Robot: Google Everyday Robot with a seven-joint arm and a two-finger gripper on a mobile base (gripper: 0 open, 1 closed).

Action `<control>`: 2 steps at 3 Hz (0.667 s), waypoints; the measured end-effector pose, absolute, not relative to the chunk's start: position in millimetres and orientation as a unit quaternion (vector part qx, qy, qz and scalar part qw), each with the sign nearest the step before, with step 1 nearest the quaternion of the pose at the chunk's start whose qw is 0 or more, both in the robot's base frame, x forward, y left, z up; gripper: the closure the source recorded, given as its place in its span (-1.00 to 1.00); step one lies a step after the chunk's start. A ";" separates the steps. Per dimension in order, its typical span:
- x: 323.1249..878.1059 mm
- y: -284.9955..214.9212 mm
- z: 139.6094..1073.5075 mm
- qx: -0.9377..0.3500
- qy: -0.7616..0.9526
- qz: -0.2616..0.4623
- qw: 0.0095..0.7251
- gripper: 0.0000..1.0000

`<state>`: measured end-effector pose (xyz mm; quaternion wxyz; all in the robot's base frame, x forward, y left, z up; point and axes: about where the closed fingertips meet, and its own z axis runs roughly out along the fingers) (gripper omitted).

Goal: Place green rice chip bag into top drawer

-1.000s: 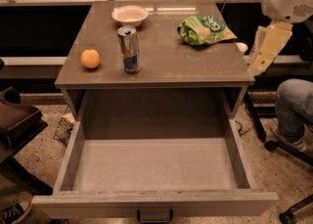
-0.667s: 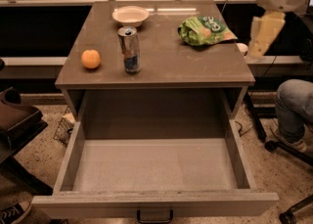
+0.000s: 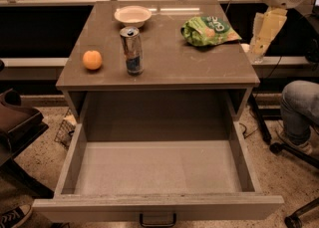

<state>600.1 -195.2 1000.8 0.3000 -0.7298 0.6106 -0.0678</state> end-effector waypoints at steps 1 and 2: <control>637.0 -198.3 986.2 -0.734 0.598 -0.091 0.309 -1.00; 681.5 -208.6 979.8 -0.737 0.579 -0.135 0.323 -1.00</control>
Offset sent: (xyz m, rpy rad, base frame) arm 0.1534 -0.0366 -0.0143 -0.1191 -0.3362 0.0206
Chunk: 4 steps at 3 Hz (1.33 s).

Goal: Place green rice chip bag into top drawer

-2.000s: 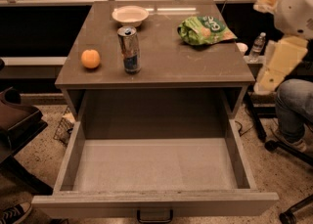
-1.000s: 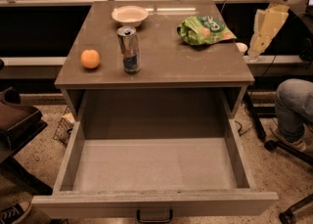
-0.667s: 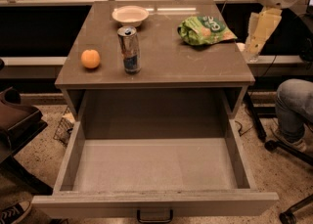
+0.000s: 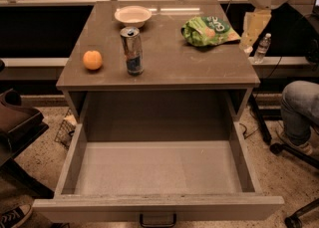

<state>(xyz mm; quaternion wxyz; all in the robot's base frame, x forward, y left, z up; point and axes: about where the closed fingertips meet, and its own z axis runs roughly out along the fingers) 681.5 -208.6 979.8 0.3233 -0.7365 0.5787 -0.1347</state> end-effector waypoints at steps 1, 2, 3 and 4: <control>761.9 -241.4 968.5 -0.733 0.565 -0.191 0.326 -1.00; 762.1 -241.2 975.8 -0.731 0.564 -0.195 0.332 -1.00; 763.6 -240.9 970.5 -0.729 0.563 -0.192 0.339 -1.00; 784.2 -237.2 960.8 -0.728 0.546 -0.193 0.367 -1.00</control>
Offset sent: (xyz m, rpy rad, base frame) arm 0.1279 -0.0608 -0.0049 -0.1053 -0.1071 -0.0363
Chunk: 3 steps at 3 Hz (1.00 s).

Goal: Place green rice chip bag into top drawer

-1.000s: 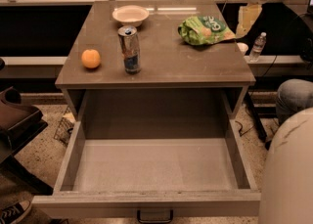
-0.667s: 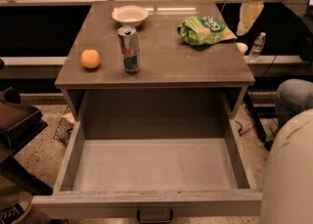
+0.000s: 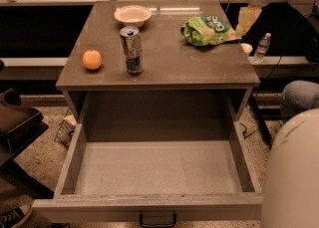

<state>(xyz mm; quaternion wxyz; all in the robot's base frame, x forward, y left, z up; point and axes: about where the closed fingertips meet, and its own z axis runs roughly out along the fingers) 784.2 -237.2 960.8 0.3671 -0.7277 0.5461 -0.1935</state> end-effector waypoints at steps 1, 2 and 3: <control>813.1 -230.7 949.7 -0.736 0.518 -0.200 0.387 -1.00; 830.1 -221.2 934.2 -0.752 0.497 -0.199 0.385 -1.00; 836.1 -209.0 905.8 -0.782 0.477 -0.185 0.355 -1.00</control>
Offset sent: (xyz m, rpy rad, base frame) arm 0.0960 0.0083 -0.0262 -0.0576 -0.0483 0.1689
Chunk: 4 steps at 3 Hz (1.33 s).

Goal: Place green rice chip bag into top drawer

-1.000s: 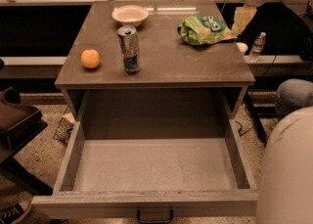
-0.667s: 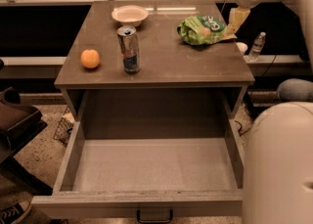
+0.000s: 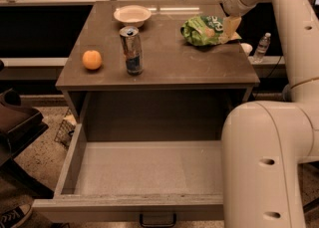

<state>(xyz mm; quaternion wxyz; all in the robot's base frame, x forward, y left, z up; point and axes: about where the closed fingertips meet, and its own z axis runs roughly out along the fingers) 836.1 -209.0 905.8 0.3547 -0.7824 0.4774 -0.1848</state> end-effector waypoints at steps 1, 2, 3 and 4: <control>831.2 -196.4 877.3 -0.828 0.444 -0.170 0.299 -0.94; 828.4 -191.0 868.5 -0.848 0.423 -0.166 0.274 -0.48; 829.5 -185.0 869.9 -0.860 0.403 -0.174 0.261 -0.01; 831.9 -181.7 864.7 -0.862 0.401 -0.172 0.260 0.61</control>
Offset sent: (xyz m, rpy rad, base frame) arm 0.0491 -0.0072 -0.0040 -0.2463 0.1152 0.1863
